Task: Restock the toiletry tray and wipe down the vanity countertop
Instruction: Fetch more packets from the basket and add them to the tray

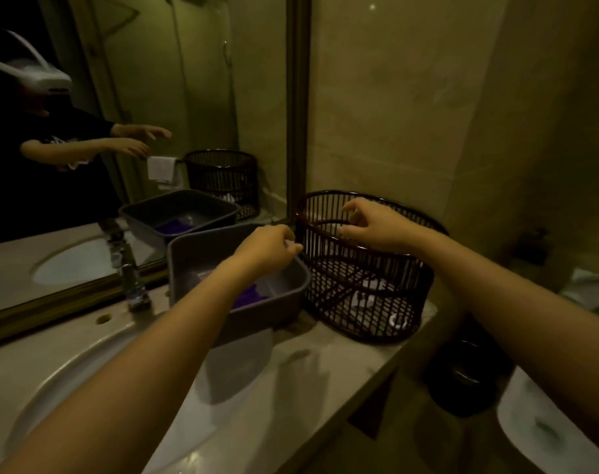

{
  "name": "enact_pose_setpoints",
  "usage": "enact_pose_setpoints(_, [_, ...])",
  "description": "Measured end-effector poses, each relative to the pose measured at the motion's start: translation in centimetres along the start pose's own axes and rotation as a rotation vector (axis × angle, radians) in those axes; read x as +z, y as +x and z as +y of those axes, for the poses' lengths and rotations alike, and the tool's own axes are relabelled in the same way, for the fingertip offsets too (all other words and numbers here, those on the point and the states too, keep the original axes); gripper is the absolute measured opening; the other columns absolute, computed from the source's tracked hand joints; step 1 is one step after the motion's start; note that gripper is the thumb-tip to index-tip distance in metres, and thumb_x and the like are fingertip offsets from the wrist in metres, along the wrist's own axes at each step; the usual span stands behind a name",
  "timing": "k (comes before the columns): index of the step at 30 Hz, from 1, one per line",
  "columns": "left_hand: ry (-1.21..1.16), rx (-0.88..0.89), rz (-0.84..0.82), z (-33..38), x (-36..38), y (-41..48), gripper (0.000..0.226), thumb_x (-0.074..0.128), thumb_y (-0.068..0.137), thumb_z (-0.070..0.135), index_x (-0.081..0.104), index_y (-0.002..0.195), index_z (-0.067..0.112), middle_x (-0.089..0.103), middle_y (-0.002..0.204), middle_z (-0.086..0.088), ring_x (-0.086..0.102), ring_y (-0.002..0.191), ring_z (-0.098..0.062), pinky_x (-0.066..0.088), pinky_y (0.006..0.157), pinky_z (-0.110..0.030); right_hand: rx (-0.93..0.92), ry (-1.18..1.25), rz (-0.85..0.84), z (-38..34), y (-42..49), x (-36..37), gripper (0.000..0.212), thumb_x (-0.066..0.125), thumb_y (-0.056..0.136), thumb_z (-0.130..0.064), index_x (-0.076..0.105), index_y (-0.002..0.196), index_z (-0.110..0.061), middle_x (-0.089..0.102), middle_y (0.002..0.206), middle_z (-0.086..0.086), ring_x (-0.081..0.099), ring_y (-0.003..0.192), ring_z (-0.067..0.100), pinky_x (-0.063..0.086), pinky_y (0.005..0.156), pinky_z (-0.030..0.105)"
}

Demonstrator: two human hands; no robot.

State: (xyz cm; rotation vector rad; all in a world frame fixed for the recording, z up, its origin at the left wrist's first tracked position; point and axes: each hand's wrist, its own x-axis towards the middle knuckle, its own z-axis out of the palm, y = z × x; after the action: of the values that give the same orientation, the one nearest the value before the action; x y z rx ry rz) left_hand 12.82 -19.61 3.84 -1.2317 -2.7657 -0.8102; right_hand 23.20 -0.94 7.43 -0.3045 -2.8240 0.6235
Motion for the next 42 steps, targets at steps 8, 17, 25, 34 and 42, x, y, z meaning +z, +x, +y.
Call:
enact_pose_setpoints(8, [0.043, 0.04, -0.011, 5.5, 2.8, 7.7, 0.032, 0.051, 0.09, 0.032, 0.057, 0.114, 0.012, 0.064, 0.107, -0.009, 0.059, 0.092, -0.02, 0.051, 0.08, -0.035, 0.11, 0.003, -0.005, 8.9, 4.0, -1.8, 0.049, 0.054, 0.089, -0.039, 0.044, 0.13, -0.013, 0.055, 0.125, 0.009, 0.053, 0.101, 0.016, 0.043, 0.079, 0.026])
enact_pose_setpoints(17, [0.244, -0.003, 0.024, 4.0, 6.9, 16.7, 0.049, 0.045, 0.089, 0.047, 0.044, 0.13, 0.02, 0.05, 0.129, -0.009, 0.044, 0.121, -0.029, 0.038, 0.1, -0.05, 0.202, -0.116, -0.294, 15.6, 11.2, 0.5, 0.051, 0.052, 0.091, -0.036, 0.04, 0.134, -0.012, 0.05, 0.134, 0.011, 0.05, 0.119, 0.024, 0.044, 0.095, 0.033])
enact_pose_setpoints(25, [0.33, -0.095, -0.078, -0.6, 9.1, 20.7, 0.076, 0.027, 0.082, 0.069, 0.009, 0.145, 0.032, 0.005, 0.158, -0.007, -0.003, 0.144, -0.03, -0.003, 0.111, -0.061, 0.247, -0.293, -0.746, 19.0, 17.8, 5.2, 0.058, 0.051, 0.09, -0.044, 0.035, 0.138, -0.017, 0.043, 0.141, 0.007, 0.046, 0.123, 0.025, 0.04, 0.092, 0.033])
enact_pose_setpoints(34, [0.352, -0.116, -0.118, -1.7, 10.9, 21.7, 0.094, -0.004, 0.064, 0.082, 0.002, 0.145, 0.034, -0.001, 0.158, -0.003, -0.01, 0.144, -0.021, -0.012, 0.112, -0.043, 0.136, -0.687, -1.095, 22.6, 21.8, 12.8, 0.058, 0.046, 0.092, -0.044, 0.043, 0.135, -0.004, 0.048, 0.138, 0.015, 0.049, 0.121, 0.031, 0.041, 0.104, 0.043])
enact_pose_setpoints(42, [0.348, -0.131, -0.067, -1.6, 11.2, 21.5, 0.093, -0.006, 0.063, 0.08, 0.001, 0.144, 0.036, 0.002, 0.158, 0.0, -0.009, 0.144, -0.017, -0.016, 0.109, -0.038, 0.151, -0.829, -1.109, 23.3, 20.5, 17.4, 0.059, 0.053, 0.089, -0.041, 0.04, 0.137, -0.009, 0.043, 0.142, 0.013, 0.042, 0.128, 0.031, 0.036, 0.102, 0.037])
